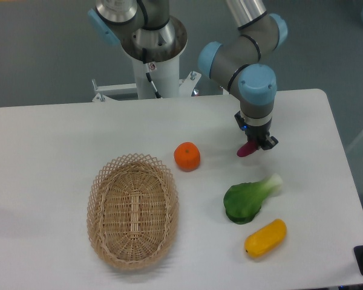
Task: Pick up the sweet potato from the table
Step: 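Lift the held sweet potato up off the table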
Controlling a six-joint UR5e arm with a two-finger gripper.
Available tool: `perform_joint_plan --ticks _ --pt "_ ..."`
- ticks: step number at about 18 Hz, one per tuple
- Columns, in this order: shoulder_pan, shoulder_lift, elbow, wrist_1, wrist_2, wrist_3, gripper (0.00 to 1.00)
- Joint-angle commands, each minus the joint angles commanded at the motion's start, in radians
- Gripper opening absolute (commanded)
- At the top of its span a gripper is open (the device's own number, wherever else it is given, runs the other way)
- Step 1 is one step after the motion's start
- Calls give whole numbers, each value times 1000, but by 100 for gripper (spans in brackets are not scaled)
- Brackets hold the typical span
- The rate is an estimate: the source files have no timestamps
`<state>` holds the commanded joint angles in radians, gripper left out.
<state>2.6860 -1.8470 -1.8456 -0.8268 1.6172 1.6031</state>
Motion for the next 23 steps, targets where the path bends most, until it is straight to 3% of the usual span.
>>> perform_joint_plan --ticks 7,12,15,18,23 --pt "2 26 181 -190 -129 -106 27" --pt "8 34 239 -210 -255 -207 27" --pt "3 35 285 -253 -266 -244 27" --pt "-17 19 328 -252 -289 -356 27" --pt "-34 6 352 -250 -290 -379 27"
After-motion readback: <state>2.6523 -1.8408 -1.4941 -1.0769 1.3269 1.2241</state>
